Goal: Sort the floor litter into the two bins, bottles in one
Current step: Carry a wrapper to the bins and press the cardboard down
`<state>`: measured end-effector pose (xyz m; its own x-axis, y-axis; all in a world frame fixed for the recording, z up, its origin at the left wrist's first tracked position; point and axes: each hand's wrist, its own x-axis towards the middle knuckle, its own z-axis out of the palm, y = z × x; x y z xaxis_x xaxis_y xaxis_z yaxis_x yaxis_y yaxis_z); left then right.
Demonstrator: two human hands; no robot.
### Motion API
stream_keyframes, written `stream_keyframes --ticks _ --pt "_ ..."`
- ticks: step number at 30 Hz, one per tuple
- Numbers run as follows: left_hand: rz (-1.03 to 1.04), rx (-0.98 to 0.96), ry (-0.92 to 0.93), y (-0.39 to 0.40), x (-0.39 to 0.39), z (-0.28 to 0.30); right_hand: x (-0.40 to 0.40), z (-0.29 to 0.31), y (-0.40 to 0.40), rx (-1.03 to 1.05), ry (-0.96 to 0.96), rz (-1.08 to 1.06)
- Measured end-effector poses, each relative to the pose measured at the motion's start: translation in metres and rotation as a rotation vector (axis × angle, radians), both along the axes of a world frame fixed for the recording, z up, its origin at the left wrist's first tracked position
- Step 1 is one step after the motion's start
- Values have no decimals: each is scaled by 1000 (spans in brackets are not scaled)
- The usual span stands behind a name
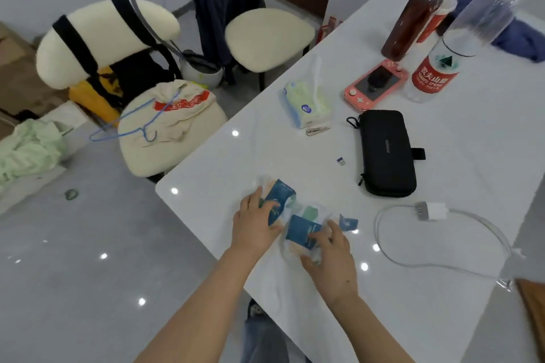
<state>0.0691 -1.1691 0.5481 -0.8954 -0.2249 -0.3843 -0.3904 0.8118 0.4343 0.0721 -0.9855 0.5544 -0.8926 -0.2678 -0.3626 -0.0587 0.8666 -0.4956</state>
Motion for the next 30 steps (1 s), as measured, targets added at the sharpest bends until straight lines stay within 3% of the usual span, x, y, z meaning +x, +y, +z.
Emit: stream_keyframes --ticks 6,14,19,22,25,28,30 --pt "-16 16 77 -11 7 -11 -2 -4 6 67 -51 -243" --pt "280 405 255 -12 20 8 -2 -2 29 -136 -178 -465" --pt "322 491 353 -7 32 44 -1 20 43 -208 -86 -514" --pt "250 621 374 -2 28 73 2 40 49 -321 -49 -490" --pt "59 720 348 9 19 101 6 62 47 -559 -227 -611" --pt "-266 648 324 24 12 112 11 83 43 -881 -419 -793" --pt "-447 577 300 35 14 111 18 94 43 -981 -461 -801"
